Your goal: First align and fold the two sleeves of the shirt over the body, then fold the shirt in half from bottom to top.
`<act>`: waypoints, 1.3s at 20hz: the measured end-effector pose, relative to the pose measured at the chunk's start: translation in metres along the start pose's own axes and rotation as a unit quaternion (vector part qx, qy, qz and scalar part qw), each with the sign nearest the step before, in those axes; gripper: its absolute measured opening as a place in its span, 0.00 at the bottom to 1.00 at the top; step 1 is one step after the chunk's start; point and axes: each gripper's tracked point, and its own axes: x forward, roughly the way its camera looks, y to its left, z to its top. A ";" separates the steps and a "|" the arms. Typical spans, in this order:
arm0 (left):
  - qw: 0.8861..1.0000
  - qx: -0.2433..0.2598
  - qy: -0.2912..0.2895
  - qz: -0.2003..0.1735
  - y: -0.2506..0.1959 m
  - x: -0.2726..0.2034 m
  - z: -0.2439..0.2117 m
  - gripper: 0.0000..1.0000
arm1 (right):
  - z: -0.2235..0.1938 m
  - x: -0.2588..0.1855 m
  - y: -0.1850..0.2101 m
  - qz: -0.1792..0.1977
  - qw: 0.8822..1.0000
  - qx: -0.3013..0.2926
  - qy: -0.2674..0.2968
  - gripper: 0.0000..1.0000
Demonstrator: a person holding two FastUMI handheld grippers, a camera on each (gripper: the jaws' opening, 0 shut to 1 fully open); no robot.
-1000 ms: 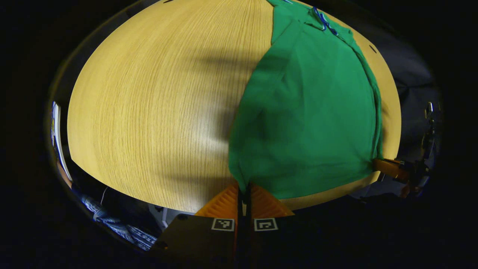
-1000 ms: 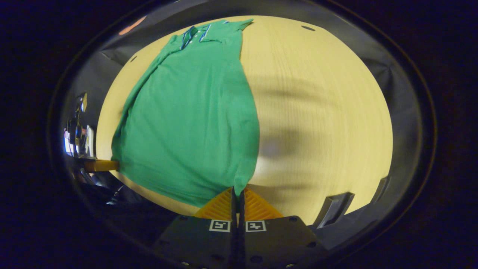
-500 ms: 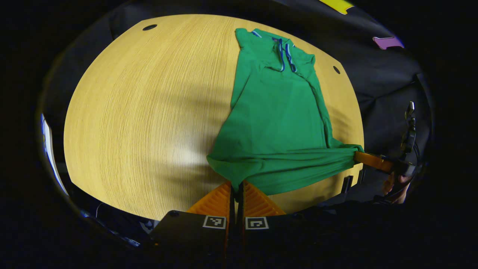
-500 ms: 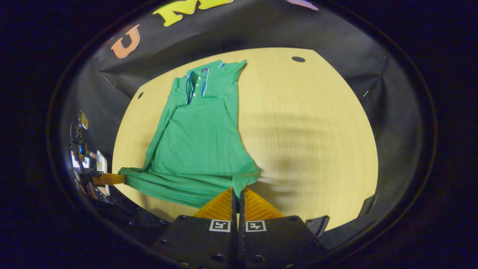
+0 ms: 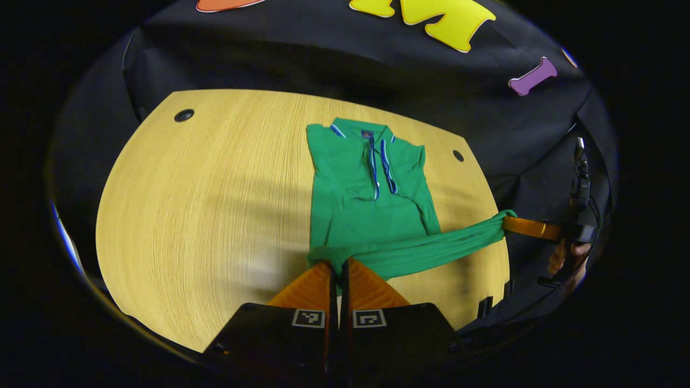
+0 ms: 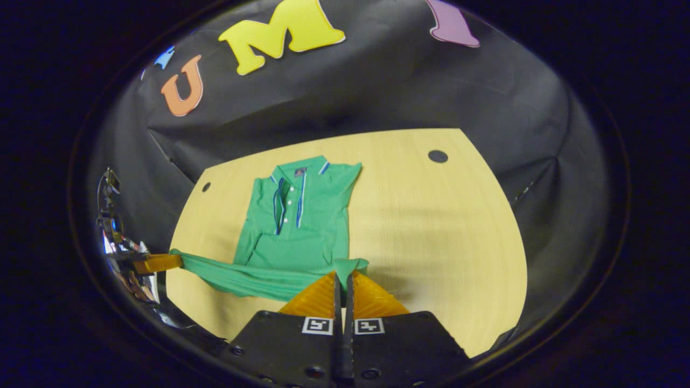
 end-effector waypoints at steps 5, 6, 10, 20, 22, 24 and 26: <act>0.998 -0.025 -0.057 0.003 -0.032 0.031 0.026 0.06 | 0.066 0.024 0.007 0.003 0.999 -0.006 -0.043 0.00; 0.997 -0.026 -0.066 0.004 -0.036 0.034 0.036 0.06 | 0.080 0.030 0.007 0.003 0.999 -0.006 -0.049 0.00; 0.996 -0.032 -0.082 0.005 -0.036 0.050 0.082 0.06 | 0.132 0.046 0.007 0.006 0.997 -0.006 -0.080 0.00; 0.990 -0.004 -0.136 0.043 -0.020 0.117 0.154 0.07 | 0.193 0.113 0.007 -0.005 0.994 -0.016 -0.105 0.02; 0.989 -0.007 -0.135 0.057 -0.013 0.129 0.157 0.07 | 0.199 0.123 0.008 -0.003 0.994 -0.011 -0.104 0.00; 0.989 -0.009 -0.138 0.060 -0.011 0.139 0.162 0.07 | 0.205 0.132 0.007 -0.005 0.994 -0.016 -0.108 0.00; 0.989 -0.008 -0.136 0.063 -0.010 0.151 0.166 0.08 | 0.210 0.143 0.004 -0.008 0.993 -0.020 -0.112 0.00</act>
